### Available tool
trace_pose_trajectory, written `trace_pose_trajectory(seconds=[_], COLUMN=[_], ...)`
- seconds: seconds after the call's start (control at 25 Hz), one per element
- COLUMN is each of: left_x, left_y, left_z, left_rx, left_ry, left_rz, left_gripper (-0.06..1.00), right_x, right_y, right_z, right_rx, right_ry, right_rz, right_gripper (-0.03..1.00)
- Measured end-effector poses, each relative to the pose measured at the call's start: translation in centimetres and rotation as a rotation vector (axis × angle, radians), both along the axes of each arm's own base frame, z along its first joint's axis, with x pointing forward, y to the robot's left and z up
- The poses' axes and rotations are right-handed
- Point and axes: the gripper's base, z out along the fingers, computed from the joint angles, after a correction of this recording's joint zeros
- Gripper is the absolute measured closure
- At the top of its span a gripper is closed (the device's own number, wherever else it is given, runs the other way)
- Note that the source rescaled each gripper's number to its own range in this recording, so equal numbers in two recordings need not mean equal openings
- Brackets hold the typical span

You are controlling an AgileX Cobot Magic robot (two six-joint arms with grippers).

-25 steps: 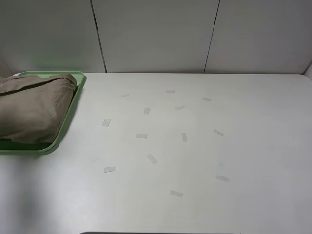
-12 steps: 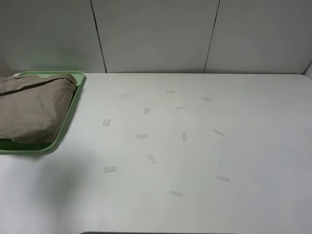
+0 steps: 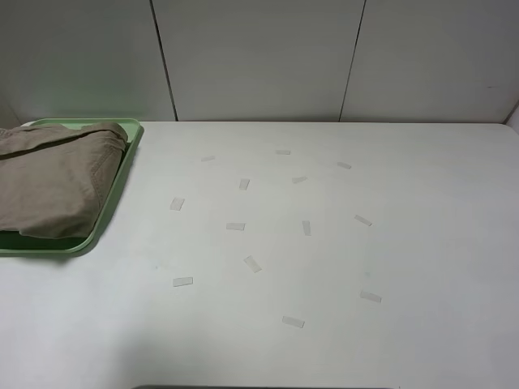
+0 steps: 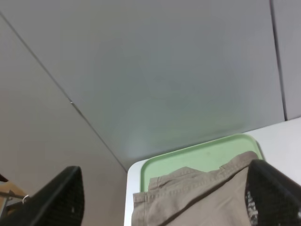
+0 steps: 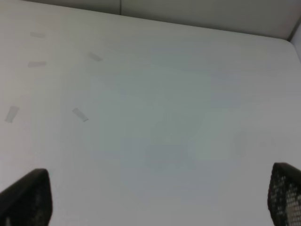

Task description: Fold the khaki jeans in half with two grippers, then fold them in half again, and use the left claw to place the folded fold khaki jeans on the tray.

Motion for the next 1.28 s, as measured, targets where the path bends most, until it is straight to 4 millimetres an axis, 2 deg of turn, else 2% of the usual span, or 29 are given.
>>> trace_pose_trajectory(seconds=[0.12, 0.24, 0.4, 0.56, 0.76, 0.96, 1.08, 1.28], left_x=[-3.3, -6.4, -10.0, -12.7, -15.0, -16.5, -16.6, -16.6], left_y=[-0.2, -0.4, -0.7, -1.2, -1.6, -1.5, -1.4, -1.0], left_z=[0.1, -0.7, -2.6, -4.6, -6.6, -8.2, -8.9, -8.9], left_rx=[-0.046, -0.078, -0.118, -0.175, -0.231, -0.252, -0.257, -0.278], left_ry=[-0.017, -0.02, 0.028, 0.081, 0.116, 0.158, 0.216, 0.214], left_rz=[0.063, 0.108, 0.12, 0.098, 0.027, -0.006, -0.017, -0.038], left_gripper=[0.24, 0.23, 0.19, 0.14, 0.12, 0.12, 0.12, 0.12], right_x=[0.0, 0.0, 0.0, 0.0, 0.0, 0.0, 0.0, 0.0], right_y=[0.0, 0.0, 0.0, 0.0, 0.0, 0.0, 0.0, 0.0], right_z=[0.0, 0.0, 0.0, 0.0, 0.0, 0.0, 0.0, 0.0], right_rx=[0.0, 0.0, 0.0, 0.0, 0.0, 0.0, 0.0, 0.0], right_ry=[0.0, 0.0, 0.0, 0.0, 0.0, 0.0, 0.0, 0.0], right_rz=[0.0, 0.0, 0.0, 0.0, 0.0, 0.0, 0.0, 0.0], right_gripper=[-0.03, -0.03, -0.03, -0.03, -0.03, -0.03, -0.03, -0.03])
